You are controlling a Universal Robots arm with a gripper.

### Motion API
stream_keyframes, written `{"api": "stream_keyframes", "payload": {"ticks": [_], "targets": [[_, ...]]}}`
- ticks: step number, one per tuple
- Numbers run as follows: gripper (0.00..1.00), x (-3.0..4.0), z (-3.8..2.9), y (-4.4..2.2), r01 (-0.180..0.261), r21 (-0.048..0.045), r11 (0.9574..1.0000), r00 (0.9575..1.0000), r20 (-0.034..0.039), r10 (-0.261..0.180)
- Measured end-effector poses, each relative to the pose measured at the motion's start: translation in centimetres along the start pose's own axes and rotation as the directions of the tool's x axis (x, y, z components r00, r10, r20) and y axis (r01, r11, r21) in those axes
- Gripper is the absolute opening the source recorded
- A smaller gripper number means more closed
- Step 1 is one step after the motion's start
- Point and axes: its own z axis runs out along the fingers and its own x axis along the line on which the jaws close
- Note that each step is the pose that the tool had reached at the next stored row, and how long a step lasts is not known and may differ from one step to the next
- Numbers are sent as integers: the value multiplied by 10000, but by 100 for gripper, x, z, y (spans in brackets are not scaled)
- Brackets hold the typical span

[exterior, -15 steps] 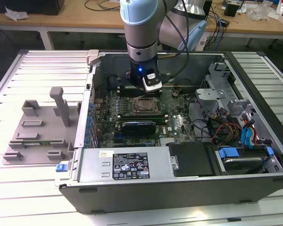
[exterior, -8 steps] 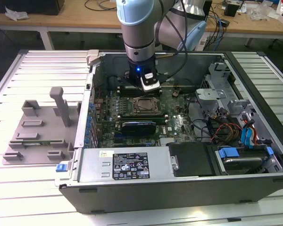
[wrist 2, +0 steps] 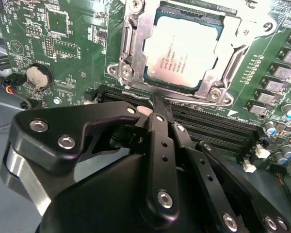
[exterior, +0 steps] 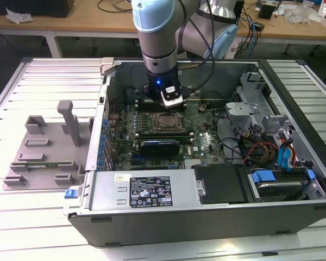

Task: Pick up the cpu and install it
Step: 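Install the first cpu locking lever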

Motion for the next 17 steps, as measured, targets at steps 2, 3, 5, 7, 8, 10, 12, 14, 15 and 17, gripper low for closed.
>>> {"api": "stream_keyframes", "payload": {"ticks": [2, 3, 5, 7, 8, 10, 12, 14, 15, 17], "targets": [[11, 5, 16, -4, 8, 10, 10000, 10000, 42, -8], [11, 6, 21, -6, 12, 17, 10000, 10000, 57, -12], [11, 8, 37, -8, 25, 43, 10000, 9999, 103, -25], [11, 8, 37, -8, 24, 41, 10000, 9999, 106, -25], [11, 7, 31, -6, 23, 38, 10000, 9999, 107, -24], [11, -2, -40, 8, 24, 41, 10000, 9999, 106, -24], [11, 7, -45, 34, 24, 41, 10000, 9999, 111, -25], [11, 29, -37, 74, 27, 31, 10000, 9999, 125, -28], [11, 29, -37, 75, 29, 30, 10000, 9999, 131, -30], [11, 29, -37, 73, 29, 32, 10000, 9999, 140, -29]]}}
